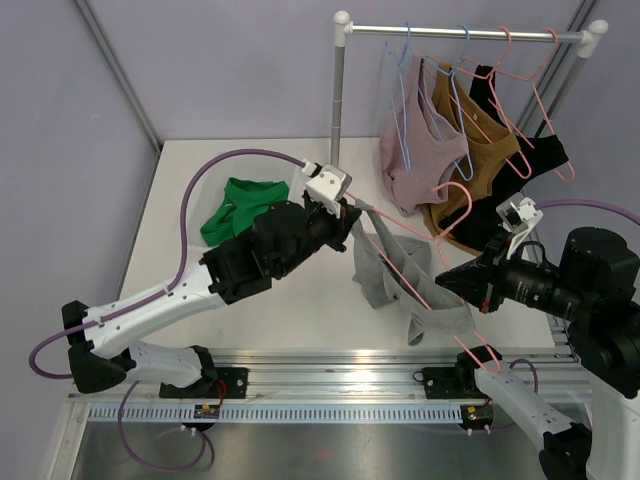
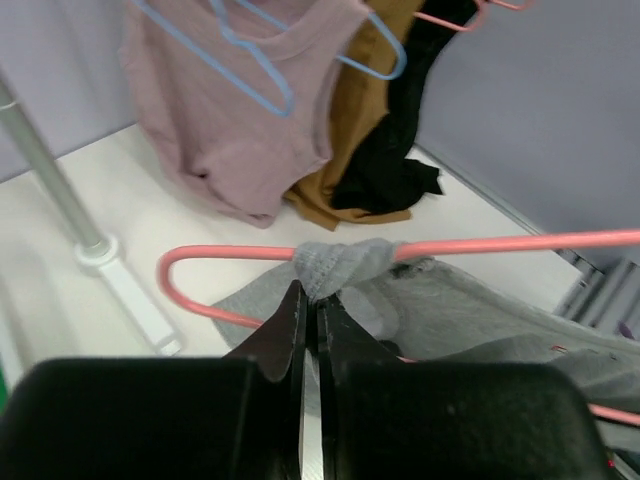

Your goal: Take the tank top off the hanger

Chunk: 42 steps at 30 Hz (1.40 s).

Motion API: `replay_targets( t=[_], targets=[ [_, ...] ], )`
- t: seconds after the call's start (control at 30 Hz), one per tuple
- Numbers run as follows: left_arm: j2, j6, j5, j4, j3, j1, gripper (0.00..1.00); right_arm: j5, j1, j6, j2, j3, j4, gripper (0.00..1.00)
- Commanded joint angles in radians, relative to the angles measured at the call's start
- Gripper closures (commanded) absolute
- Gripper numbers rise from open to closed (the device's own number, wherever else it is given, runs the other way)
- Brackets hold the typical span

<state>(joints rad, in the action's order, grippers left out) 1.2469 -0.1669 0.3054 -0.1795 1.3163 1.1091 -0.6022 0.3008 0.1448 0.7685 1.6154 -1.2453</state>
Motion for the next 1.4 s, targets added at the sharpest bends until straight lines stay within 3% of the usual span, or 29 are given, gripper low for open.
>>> replay_targets(
  t=[0.0, 0.1, 0.27, 0.37, 0.47, 0.57, 0.67, 0.7, 0.8, 0.83, 0.9, 0.93, 1.0, 1.07, 1.17, 1.23, 1.27, 1.3, 1.37],
  targets=[
    [-0.018, -0.038, 0.275, -0.015, 0.058, -0.011, 1.00, -0.004, 0.011, -0.025, -0.005, -0.020, 0.055, 1.00],
    [-0.059, -0.196, 0.411, -0.136, 0.057, -0.078, 1.00, -0.011, 0.035, -0.042, -0.014, -0.046, 0.050, 1.00],
    [-0.132, -0.336, 0.407, -0.285, 0.017, -0.260, 1.00, -0.138, 0.073, -0.060, -0.021, -0.071, 0.078, 1.00],
    [-0.152, -0.373, 0.342, -0.328, 0.009, -0.327, 1.00, -0.269, 0.089, -0.094, -0.020, -0.072, 0.098, 1.00],
    [-0.170, -0.369, 0.269, -0.330, -0.005, -0.370, 1.00, -0.269, 0.100, -0.113, -0.012, -0.052, 0.098, 1.00],
    [-0.208, -0.300, 0.051, -0.221, -0.084, -0.370, 1.00, -0.200, 0.097, -0.058, -0.044, -0.125, 0.245, 1.00],
    [-0.292, -0.284, -0.214, -0.093, -0.214, -0.368, 1.00, -0.165, 0.098, 0.099, -0.113, -0.323, 0.615, 1.00],
    [-0.338, -0.295, -0.314, -0.060, -0.254, -0.367, 1.00, -0.130, 0.098, 0.180, -0.132, -0.377, 0.840, 1.00],
    [-0.389, -0.310, -0.440, 0.014, -0.359, -0.338, 1.00, -0.056, 0.098, 0.295, -0.175, -0.561, 1.151, 1.00],
    [-0.411, -0.306, -0.439, 0.020, -0.376, -0.321, 1.00, 0.009, 0.097, 0.320, -0.179, -0.601, 1.360, 1.00],
    [-0.415, -0.271, -0.454, 0.029, -0.419, -0.261, 1.00, 0.076, 0.097, 0.367, -0.179, -0.719, 1.554, 1.00],
    [-0.406, -0.263, -0.456, 0.031, -0.433, -0.241, 1.00, 0.146, 0.097, 0.387, -0.175, -0.765, 1.780, 1.00],
    [-0.379, -0.235, -0.479, 0.037, -0.454, -0.186, 1.00, 0.229, 0.098, 0.433, -0.150, -0.879, 2.061, 1.00],
    [-0.328, -0.226, -0.457, 0.025, -0.457, -0.132, 1.00, 0.335, 0.098, 0.438, -0.123, -0.905, 2.136, 1.00],
    [-0.276, -0.236, -0.365, -0.006, -0.454, -0.103, 1.00, 0.383, 0.098, 0.336, -0.132, -0.806, 1.922, 1.00],
    [-0.258, -0.249, -0.278, -0.067, -0.433, -0.098, 1.00, 0.445, 0.098, 0.296, -0.143, -0.712, 1.573, 1.00],
    [-0.244, -0.255, -0.206, -0.095, -0.421, -0.098, 1.00, 0.461, 0.098, 0.244, -0.124, -0.589, 1.438, 1.00],
    [-0.239, -0.260, -0.168, -0.127, -0.408, -0.100, 0.88, 0.470, 0.098, 0.210, -0.109, -0.528, 1.185, 1.00],
    [-0.221, -0.261, -0.083, -0.236, -0.344, -0.100, 0.77, 0.476, 0.097, 0.159, -0.048, -0.375, 0.989, 1.00]
  ],
)
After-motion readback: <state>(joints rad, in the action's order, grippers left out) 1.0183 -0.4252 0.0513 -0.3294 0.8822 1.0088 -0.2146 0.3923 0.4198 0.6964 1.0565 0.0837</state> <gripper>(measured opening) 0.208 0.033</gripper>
